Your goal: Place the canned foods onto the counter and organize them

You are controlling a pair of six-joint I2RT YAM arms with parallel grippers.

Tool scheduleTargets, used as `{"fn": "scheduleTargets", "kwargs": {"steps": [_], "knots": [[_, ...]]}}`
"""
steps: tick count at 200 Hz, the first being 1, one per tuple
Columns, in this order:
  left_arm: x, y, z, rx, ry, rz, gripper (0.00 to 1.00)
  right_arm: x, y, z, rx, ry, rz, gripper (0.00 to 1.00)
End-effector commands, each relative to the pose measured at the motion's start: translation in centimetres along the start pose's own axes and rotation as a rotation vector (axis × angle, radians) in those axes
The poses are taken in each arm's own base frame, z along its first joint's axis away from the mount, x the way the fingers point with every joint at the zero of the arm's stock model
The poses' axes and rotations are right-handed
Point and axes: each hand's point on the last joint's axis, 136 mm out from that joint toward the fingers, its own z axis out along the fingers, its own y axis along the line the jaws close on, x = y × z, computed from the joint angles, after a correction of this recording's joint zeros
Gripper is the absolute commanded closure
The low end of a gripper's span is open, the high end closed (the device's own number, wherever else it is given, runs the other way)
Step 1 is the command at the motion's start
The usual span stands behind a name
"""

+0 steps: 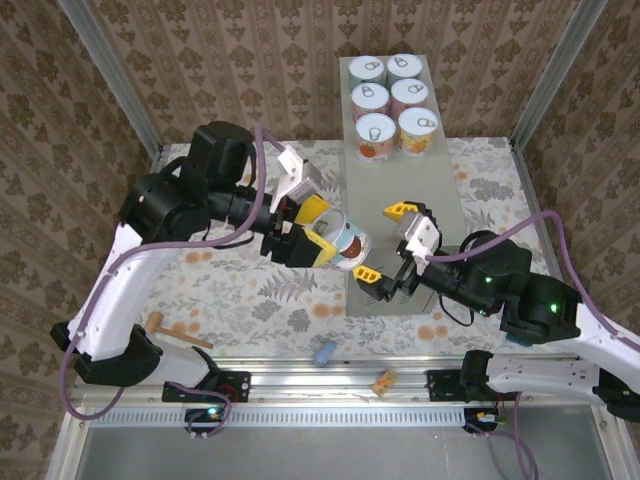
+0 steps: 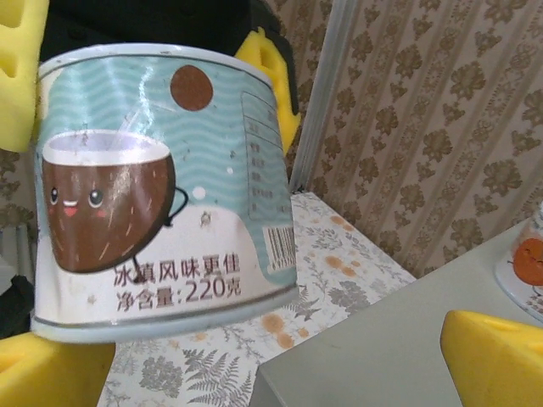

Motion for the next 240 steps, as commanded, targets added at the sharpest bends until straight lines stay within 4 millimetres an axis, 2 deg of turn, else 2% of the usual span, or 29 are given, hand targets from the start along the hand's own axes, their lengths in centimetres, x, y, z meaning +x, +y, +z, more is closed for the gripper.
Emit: {"fn": "scheduleTargets", "kwargs": {"steps": [1,62,107,240], "knots": [[-1.2,-1.3,-0.3,0.033,-0.034,0.087,0.44,-2.7,0.5,-0.4,-0.043,-0.083,0.027,0.00],[-1.2,-0.8,0.3,0.026,-0.024,0.104,0.44,-3.4,1.6,0.4,-0.103,-0.089,0.022,0.00],[-0.7,1.2,0.6,-0.067,0.004,0.108,0.46,-2.9,2.4,0.6,-0.143,-0.061,0.013,0.00],[0.0,4.7,1.4,-0.187,0.041,0.109,0.46,-2.6,3.0,0.5,-0.179,-0.049,0.007,0.00]]}}
